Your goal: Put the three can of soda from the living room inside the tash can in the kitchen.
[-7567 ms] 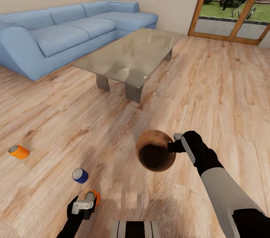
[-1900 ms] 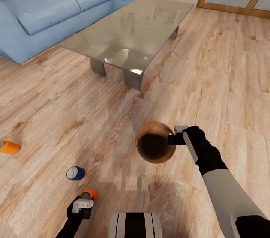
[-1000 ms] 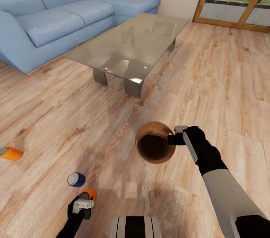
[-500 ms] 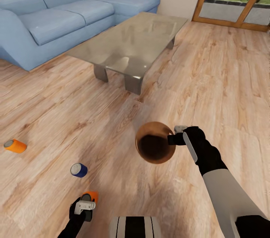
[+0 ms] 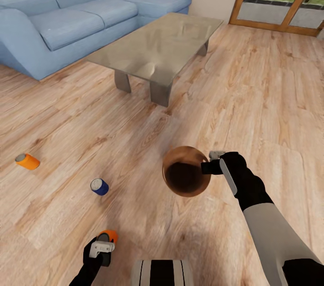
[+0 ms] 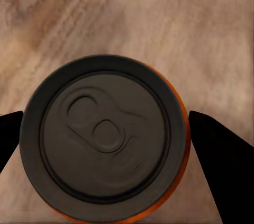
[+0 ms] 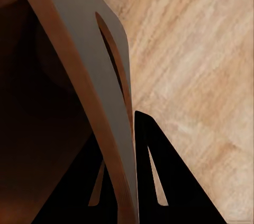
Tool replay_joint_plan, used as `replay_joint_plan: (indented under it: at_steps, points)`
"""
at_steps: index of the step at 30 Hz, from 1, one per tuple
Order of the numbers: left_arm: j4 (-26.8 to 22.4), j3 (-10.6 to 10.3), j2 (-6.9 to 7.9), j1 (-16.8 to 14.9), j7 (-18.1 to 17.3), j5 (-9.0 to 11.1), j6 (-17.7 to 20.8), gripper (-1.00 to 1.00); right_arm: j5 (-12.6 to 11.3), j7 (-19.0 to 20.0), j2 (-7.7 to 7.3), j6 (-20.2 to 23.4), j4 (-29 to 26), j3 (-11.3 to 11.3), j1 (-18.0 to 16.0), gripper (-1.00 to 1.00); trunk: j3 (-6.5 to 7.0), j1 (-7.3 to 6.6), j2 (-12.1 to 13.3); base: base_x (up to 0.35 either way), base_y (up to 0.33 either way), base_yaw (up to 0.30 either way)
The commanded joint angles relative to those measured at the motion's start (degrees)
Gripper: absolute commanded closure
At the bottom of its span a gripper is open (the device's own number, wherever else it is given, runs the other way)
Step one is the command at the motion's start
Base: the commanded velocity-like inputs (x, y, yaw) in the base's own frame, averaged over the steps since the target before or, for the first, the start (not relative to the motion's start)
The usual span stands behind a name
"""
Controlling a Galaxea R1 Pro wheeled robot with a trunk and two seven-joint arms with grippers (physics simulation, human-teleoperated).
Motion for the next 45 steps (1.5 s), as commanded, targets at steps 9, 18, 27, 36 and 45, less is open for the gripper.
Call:
replay_joint_plan:
  at_steps: [9,18,27,36,45]
  points:
    - [0.05,-0.01,0.00,0.00,0.02,0.00,0.00,1.00,-1.62,0.35,0.01,0.02,-0.02,-0.10,-0.02,1.00,0.45,-0.06,0.02,-0.013,0.000,0.000]
    - [-0.01,-0.01,-0.02,0.00,0.02,-0.09,1.43,1.00,-1.58,0.35,0.01,0.02,-0.02,-0.03,-0.01,1.00,2.44,-0.29,0.14,0.000,0.000,0.000]
    - [-0.02,-0.09,0.06,0.00,0.02,-0.09,1.67,1.00,-1.57,0.35,0.01,0.02,-0.02,-0.03,-0.01,1.00,4.44,-0.52,0.26,0.000,0.000,0.000]
    - [-8.57,-0.53,0.29,0.05,-0.10,-0.01,5.35,1.00,-1.57,0.35,-0.06,0.02,-0.02,-0.10,0.02,1.00,6.43,-0.75,0.38,0.000,0.000,0.000]
    - [-27.28,-0.45,0.68,8.64,-1.41,0.25,13.09,1.00,-1.56,0.35,-0.08,0.02,-0.02,-0.18,0.03,1.00,8.42,-0.99,0.50,0.000,0.000,0.000]
